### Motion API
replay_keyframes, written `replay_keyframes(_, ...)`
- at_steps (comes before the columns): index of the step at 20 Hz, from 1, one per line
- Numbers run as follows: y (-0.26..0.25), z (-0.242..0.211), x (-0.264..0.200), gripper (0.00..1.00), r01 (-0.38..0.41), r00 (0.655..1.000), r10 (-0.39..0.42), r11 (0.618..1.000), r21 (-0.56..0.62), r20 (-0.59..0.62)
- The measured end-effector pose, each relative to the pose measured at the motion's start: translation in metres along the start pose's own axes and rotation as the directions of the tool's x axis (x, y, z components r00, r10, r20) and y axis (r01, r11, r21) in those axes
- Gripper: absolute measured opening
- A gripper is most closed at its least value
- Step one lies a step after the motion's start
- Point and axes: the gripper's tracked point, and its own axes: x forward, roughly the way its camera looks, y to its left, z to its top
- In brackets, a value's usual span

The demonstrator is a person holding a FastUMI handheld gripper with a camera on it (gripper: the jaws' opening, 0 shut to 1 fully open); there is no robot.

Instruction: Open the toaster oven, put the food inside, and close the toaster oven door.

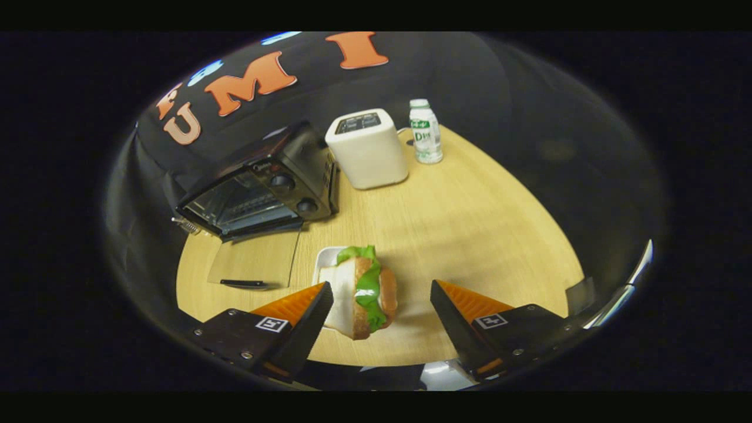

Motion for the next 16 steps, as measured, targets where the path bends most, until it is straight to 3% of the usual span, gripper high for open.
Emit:
replay_keyframes(6, 0.011, -0.014, 0.023, 0.95, -0.067, 0.995, 0.071, 0.996, 0.051, -0.069)
replay_keyframes(13, 0.031, -0.007, 0.025, 0.50, -0.153, 0.983, 0.168, 0.973, 0.173, -0.076)
replay_keyframes(16, 0.029, -0.001, 0.021, 0.34, -0.150, 0.986, 0.162, 0.969, 0.197, -0.045)
